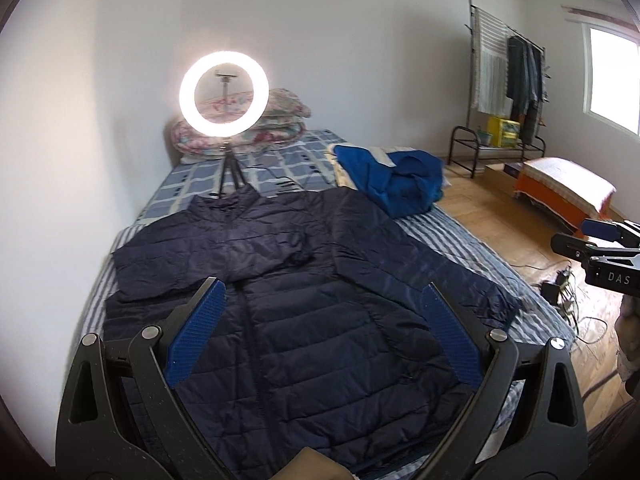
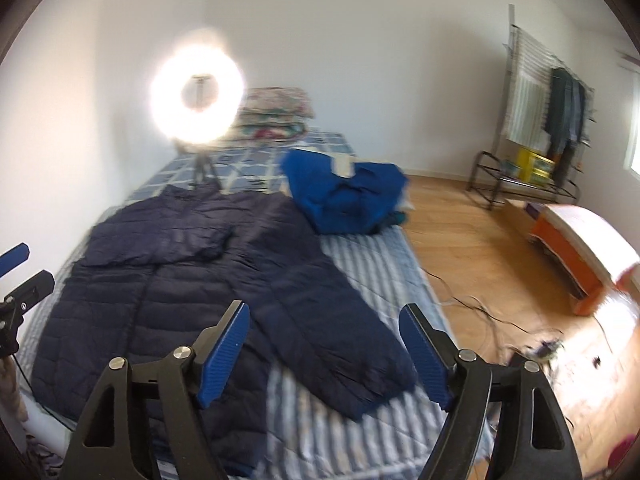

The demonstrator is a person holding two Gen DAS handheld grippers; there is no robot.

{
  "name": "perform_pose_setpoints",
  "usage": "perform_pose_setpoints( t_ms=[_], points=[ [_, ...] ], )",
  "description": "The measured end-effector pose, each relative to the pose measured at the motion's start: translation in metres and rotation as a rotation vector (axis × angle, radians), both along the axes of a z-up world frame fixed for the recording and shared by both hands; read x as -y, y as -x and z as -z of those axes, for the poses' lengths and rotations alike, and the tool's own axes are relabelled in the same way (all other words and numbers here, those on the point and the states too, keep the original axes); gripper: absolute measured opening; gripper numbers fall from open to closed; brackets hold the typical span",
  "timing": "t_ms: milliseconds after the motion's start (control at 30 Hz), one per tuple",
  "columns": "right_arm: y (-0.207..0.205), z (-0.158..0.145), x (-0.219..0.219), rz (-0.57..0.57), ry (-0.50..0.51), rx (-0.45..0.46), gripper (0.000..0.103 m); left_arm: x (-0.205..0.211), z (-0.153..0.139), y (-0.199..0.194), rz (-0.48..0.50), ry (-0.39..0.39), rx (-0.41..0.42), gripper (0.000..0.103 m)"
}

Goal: Fold large clothes
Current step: 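Open the right tool to release the sleeve and withdraw, then grasp the other sleeve cuff of the jacket with the left tool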

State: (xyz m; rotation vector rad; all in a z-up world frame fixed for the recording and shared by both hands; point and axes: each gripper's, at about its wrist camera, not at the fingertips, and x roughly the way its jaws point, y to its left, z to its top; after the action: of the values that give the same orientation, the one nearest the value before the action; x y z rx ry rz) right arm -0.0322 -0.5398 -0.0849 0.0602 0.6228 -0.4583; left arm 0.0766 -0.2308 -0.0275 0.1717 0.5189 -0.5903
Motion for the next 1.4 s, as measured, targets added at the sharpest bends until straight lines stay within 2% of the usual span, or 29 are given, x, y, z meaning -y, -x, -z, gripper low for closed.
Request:
perform_pose_setpoints(
  t_ms=[167,233,267,467,667,700,767,1033,1167,1200,1267,1400],
  points=[
    [0.043,0.01,0.036,0.167,0.0,0.003,0.091,0.037,0.013,0.006,0.133,0.018,-0.06,0.1],
    [0.058,0.014,0.049,0.227,0.006,0.005,0.1,0.061,0.021,0.012,0.192,-0.019,-0.073,0.1],
    [0.065,0.016,0.054,0.253,0.006,0.008,0.102,0.072,0.024,0.016,0.22,-0.043,-0.068,0.1],
    [0.1,0.028,0.083,0.344,-0.039,0.018,0.102,0.144,0.051,0.047,0.378,-0.162,-0.039,0.1],
    [0.112,0.027,0.093,0.388,-0.044,0.032,0.103,0.214,0.09,0.066,0.515,-0.253,-0.143,0.1],
    [0.113,0.026,0.094,0.395,-0.043,0.037,0.103,0.226,0.099,0.07,0.537,-0.277,-0.151,0.096],
    [0.116,0.024,0.097,0.41,-0.045,0.045,0.103,0.243,0.113,0.075,0.557,-0.325,-0.155,0.084],
    [0.123,0.022,0.108,0.433,-0.083,0.061,0.103,0.289,0.166,0.069,0.602,-0.402,-0.316,0.082],
    [0.128,0.019,0.112,0.458,-0.093,0.086,0.103,0.312,0.187,0.072,0.577,-0.472,-0.301,0.082],
    [0.129,0.018,0.112,0.46,-0.097,0.093,0.103,0.317,0.193,0.072,0.56,-0.496,-0.296,0.081],
    [0.131,0.017,0.113,0.457,-0.11,0.104,0.103,0.323,0.202,0.07,0.535,-0.534,-0.296,0.07],
    [0.129,0.014,0.113,0.451,-0.119,0.115,0.103,0.333,0.217,0.067,0.509,-0.591,-0.292,0.07]
  ],
)
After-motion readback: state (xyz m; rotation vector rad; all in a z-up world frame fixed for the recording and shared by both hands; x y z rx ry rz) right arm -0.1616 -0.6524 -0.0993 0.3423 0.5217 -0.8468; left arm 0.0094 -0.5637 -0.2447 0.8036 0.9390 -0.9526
